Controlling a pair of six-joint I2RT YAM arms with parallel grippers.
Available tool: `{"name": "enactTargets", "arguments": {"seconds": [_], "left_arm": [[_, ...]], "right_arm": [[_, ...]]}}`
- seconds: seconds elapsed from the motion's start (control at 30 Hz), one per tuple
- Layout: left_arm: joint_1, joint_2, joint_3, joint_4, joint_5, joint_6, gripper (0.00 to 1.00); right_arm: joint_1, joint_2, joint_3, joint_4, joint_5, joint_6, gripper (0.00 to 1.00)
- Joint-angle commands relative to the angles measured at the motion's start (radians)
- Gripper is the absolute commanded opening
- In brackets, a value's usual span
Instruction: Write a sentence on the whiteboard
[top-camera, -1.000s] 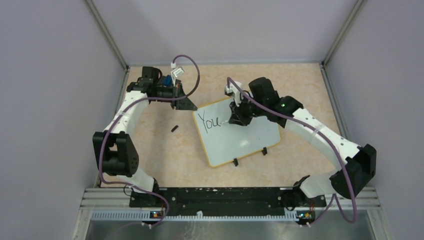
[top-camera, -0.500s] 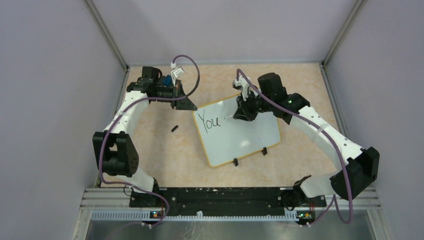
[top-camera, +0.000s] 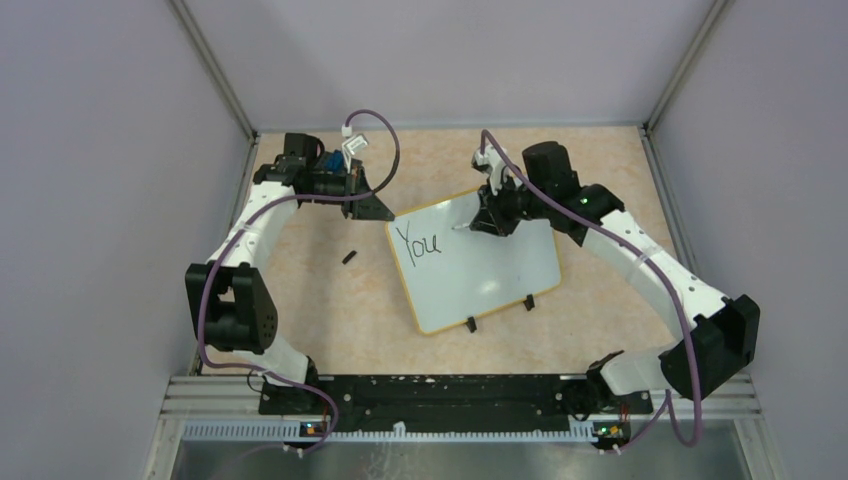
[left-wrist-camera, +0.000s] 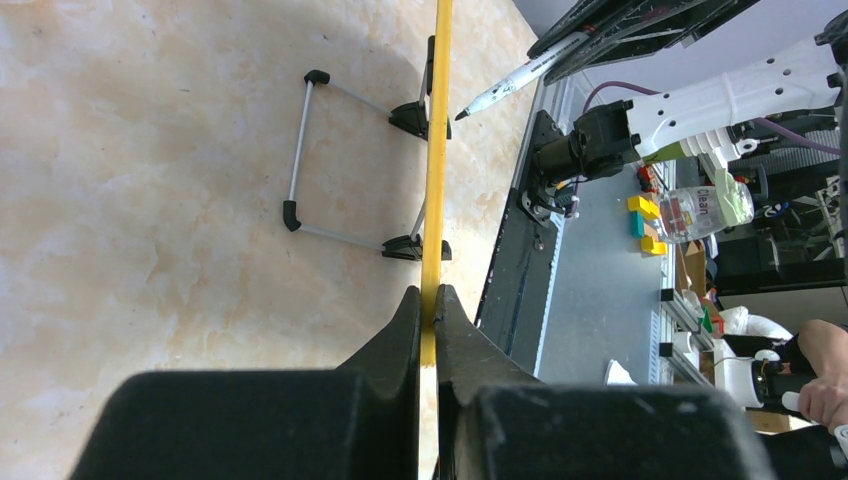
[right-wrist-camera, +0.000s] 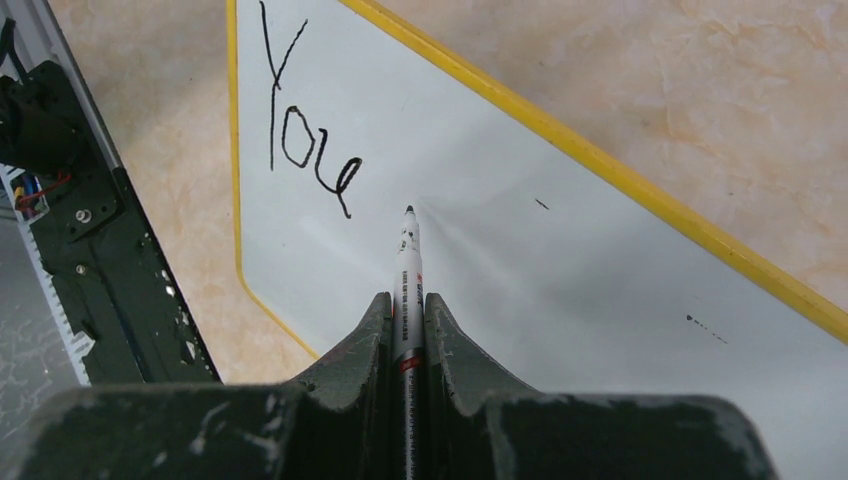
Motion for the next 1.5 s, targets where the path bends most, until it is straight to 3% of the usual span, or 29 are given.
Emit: {"name": "enactTargets", "arguments": {"seconds": [0.0, 1.03, 1.47], "left_arm": [[-0.017, -0.031, -0.009, -0.013, -0.005, 0.008, 0.00], [-0.017, -0.037, -0.013, -0.013, -0.008, 0.008, 0.00], [-0.017, -0.033, -0.007, -0.016, -0.009, 0.010, 0.00]], "right_arm": [[-0.006, -0.032, 0.021, 0.045, -0.006, 0.011, 0.00], [0.051, 0.055, 0.066, 0.089, 0.040, 0.021, 0.00], [0.082, 0.044, -0.012, 0.085, 0.048, 0.008, 0.00]]}}
